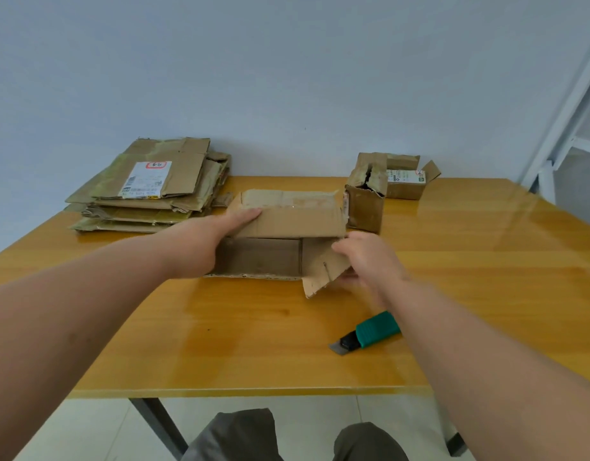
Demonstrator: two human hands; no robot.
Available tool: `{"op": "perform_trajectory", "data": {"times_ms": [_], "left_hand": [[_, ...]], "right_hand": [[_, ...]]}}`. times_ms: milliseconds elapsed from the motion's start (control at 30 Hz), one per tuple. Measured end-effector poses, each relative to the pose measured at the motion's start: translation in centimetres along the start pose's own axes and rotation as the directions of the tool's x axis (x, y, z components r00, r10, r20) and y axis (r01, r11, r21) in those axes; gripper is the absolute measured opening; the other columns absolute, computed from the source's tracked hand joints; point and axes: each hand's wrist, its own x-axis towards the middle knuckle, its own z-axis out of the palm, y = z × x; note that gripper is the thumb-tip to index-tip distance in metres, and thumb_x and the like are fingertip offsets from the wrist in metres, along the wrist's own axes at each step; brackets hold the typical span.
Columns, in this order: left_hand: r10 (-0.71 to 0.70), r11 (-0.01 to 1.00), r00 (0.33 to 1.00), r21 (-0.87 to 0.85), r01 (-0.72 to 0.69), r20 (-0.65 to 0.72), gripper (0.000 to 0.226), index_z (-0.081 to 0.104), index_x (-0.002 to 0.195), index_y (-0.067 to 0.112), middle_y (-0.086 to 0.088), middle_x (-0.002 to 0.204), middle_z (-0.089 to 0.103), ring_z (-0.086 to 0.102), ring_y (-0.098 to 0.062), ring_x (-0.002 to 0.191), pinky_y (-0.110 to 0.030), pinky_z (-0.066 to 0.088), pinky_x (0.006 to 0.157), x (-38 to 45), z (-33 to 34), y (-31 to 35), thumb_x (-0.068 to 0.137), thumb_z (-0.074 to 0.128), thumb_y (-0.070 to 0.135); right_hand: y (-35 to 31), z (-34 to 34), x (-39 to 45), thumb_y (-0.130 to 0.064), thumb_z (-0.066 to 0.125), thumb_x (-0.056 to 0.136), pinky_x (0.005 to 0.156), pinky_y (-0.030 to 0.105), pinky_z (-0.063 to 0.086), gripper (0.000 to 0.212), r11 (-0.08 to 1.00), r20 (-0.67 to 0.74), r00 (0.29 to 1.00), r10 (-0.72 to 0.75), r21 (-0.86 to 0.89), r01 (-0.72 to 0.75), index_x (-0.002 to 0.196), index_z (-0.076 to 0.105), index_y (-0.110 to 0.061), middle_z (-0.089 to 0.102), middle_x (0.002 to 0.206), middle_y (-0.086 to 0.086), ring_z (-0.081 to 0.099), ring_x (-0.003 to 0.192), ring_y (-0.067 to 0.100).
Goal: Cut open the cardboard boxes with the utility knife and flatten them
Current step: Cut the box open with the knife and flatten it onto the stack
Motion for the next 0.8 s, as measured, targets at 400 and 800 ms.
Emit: {"op": "perform_trajectory", "data": {"times_ms": [400,800], "left_hand": [[-0.057,0.996,0.997,0.064,0.055,0.043,0.115,-0.036,0.116,0.073,-0.022,0.14,0.046,0.063,-0.01,0.055,-0.02,0.048,0.039,0.6,3.1,2.1,0.088,0.047,0.0],[-0.018,0.997,0.911,-0.064,0.048,0.411,0.045,0.043,0.136,0.053,0.003,0.158,0.026,0.031,-0.023,0.14,-0.045,0.024,0.114,-0.2,2.9,3.1,0.091,0.046,0.059]], "right_hand": [[1.5,-4.3,-3.7,-0.034,0.071,0.075,0.117,0.047,0.019,0.068,0.471,0.377,0.911,0.165,-0.842,0.263,0.137,0.045,-0.042,0.037,0.129,-0.012,0.035,0.124,0.013],[3.9,-8.0,-1.8,-0.018,0.044,0.093,0.105,0.045,0.036,0.055,0.433,-0.153,0.982,-0.109,-0.897,-0.092,0.146,0.041,-0.032,0.043,0.142,0.004,0.043,0.13,0.028]]}}
